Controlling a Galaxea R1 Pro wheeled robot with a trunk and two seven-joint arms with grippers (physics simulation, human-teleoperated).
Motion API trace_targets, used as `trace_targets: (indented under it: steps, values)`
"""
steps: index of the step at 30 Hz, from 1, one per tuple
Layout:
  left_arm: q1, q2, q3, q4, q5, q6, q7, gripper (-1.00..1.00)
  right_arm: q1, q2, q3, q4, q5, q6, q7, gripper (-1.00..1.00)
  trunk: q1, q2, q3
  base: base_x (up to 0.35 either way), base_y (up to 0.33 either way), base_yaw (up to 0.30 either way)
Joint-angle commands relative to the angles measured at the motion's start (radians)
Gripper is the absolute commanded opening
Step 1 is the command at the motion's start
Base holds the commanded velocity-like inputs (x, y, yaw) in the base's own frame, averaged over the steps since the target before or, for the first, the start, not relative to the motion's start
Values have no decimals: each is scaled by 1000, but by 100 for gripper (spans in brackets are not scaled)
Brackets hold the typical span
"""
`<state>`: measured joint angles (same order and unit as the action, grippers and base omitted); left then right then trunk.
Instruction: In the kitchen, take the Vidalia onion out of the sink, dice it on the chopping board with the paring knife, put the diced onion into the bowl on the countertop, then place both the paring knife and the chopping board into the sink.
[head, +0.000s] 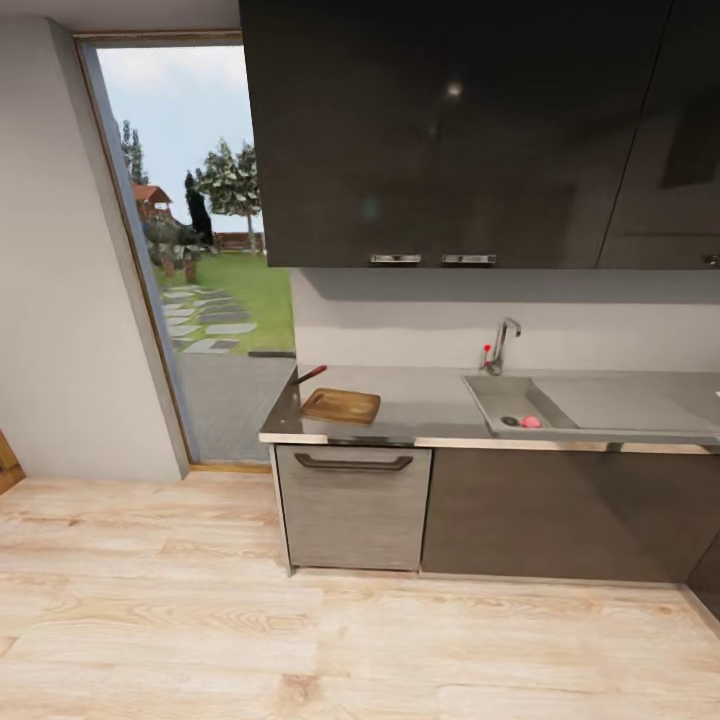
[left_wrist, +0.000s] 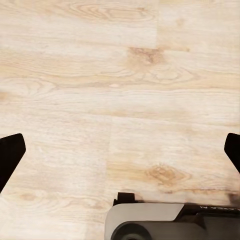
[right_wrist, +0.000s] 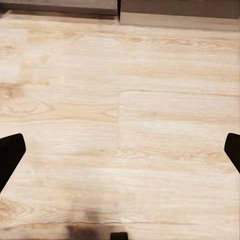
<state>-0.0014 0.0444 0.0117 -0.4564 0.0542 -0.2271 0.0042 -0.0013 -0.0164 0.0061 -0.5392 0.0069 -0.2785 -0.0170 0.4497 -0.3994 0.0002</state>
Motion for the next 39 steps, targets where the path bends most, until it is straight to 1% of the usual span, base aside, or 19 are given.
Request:
trace_targets:
  steps: [1, 5, 7, 10, 12, 13, 17, 20, 23, 27, 28, 29, 30, 31, 34, 36, 37, 38, 39]
  values:
    - [0, 0, -1, 1, 6, -3, 0, 100, 0, 0, -1, -1, 1, -3, -4, 100, 0, -1, 0, 12, 3, 0]
    - [0, 0, -1, 1, 6, -3, 0, 100, 0, 0, -4, -31, 1, -2, -11, 100, 0, -1, 0, 6, 2, 0]
    - [0, 0, -1, 1, 6, -3, 0, 100, 0, 0, -5, -92, 2, 5, -24, 100, 0, -1, 0, 2, 1, 0]
    - [0, 0, -1, 2, 6, -3, 0, 100, 0, 0, -6, -232, 2, 50, -75, 100, 0, -1, 0, 0, 0, 0]
    - [0, 0, -1, 2, 6, -3, 0, 100, 0, 0, -6, -325, 2, 117, -110, 100, 0, -1, 0, 0, 0, 0]
    - [0, -1, -1, 2, 6, -3, 0, 100, 0, 0, -6, -386, 2, 175, -131, 100, 0, -1, 0, 0, 0, 0]
    - [0, -1, -1, 3, 5, -3, 0, 100, 0, 0, -6, -556, 1, 335, -162, 100, 0, -1, 0, 0, 0, 0]
    - [0, -1, -1, 3, 5, -3, 0, 100, -4, 0, -6, -649, 1, 392, -170, 100, 0, -1, 0, 0, 0, 0]
    - [0, -1, -1, 2, 6, -3, 0, 100, -33, 0, -5, -688, 2, 416, -174, 100, 0, -1, 0, 0, 0, 0]
    - [0, -1, -1, 2, 5, -3, 0, 100, -154, 0, -5, -703, 2, 511, -178, 100, 0, -1, 0, 0, 0, 0]
    - [0, -1, -1, 3, 5, -3, 0, 100, -201, 1, -5, -703, 2, 552, -181, 100, 0, -1, 0, 0, 0, 0]
    - [0, -1, -1, 3, 5, -3, 0, 100, -281, 5, -4, -702, 3, 615, -190, 100, 0, -1, 0, 0, 0, 0]
    - [0, -1, -1, 3, 6, -3, 0, 100, -309, 6, -3, -700, 4, 635, -194, 100, 0, -1, 0, 0, 0, 0]
    - [0, -1, -1, 4, 6, -3, 0, 100, -391, 11, 0, -696, 10, 690, -205, 100, 0, -1, 0, 0, 0, 0]
    - [0, -2, -1, 3, 6, -2, -1, 100, -550, 35, 15, -664, 17, 773, -216, 100, 0, -1, 0, 0, 0, 0]
    - [0, -3, -1, 2, 6, -2, -1, 100, -746, 66, 30, -545, 19, 835, -219, 100, 0, -1, 0, 0, 0, 0]
    - [0, -3, -1, 1, 6, -2, -1, 100, -862, 81, 33, -444, 20, 850, -222, 100, 0, -1, 0, 0, 0, 0]
    - [0, -3, -1, 1, 6, -2, -1, 100, -902, 84, 34, -404, 20, 853, -224, 100, 0, -1, 0, 0, 0, 0]
    - [0, -3, -1, 1, 6, -1, 0, 100, -988, 91, 35, -306, 20, 856, -227, 100, 0, -1, 0, 24, 0, 0]
